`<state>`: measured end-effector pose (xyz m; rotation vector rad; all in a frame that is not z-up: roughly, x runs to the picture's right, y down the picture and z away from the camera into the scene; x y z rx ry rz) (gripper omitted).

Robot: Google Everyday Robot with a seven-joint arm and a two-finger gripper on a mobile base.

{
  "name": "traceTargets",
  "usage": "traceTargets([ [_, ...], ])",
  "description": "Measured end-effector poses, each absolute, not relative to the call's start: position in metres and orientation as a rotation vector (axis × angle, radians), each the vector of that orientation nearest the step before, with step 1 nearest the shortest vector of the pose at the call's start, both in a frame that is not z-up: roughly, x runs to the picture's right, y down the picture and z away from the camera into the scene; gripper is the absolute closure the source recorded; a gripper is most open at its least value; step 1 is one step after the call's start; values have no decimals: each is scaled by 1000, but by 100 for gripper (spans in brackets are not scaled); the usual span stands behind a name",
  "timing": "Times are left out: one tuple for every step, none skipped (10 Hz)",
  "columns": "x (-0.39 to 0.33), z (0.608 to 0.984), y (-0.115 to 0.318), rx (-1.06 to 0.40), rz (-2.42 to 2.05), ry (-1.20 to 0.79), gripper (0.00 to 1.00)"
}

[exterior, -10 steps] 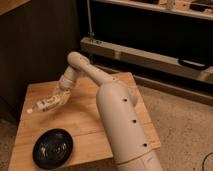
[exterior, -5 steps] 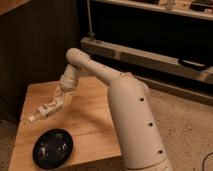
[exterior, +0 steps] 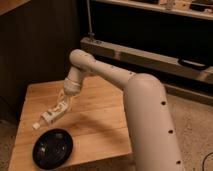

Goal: Place the bottle in the ceramic bowl

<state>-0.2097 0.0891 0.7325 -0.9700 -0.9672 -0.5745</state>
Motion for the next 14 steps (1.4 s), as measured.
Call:
traceTargets([
  [-210,727,93,-967,-590,-970,100],
  [-213,722,98,-963,-609,-972,100],
  [-215,716,104,-959,-635,-973,100],
  [-217,713,108,-958,-652,-973,100],
  [-219,710,113,-957,-669,-974,100],
  [-220,707,117,-958,-688,-975,100],
  [-221,704,122,-959,-708,-978,100],
  [-223,703,124,-960,-718,-983,100],
  [-223,700,127,-969,-731,-989,100],
  [-224,698,132,-983,-744,-998,100],
  [-225,697,137,-998,-758,-1006,100],
  [-227,696,144,-1014,-776,-1012,100],
  [-229,695,151,-1025,-802,-1008,100],
  [-230,696,155,-1030,-817,-1002,100],
])
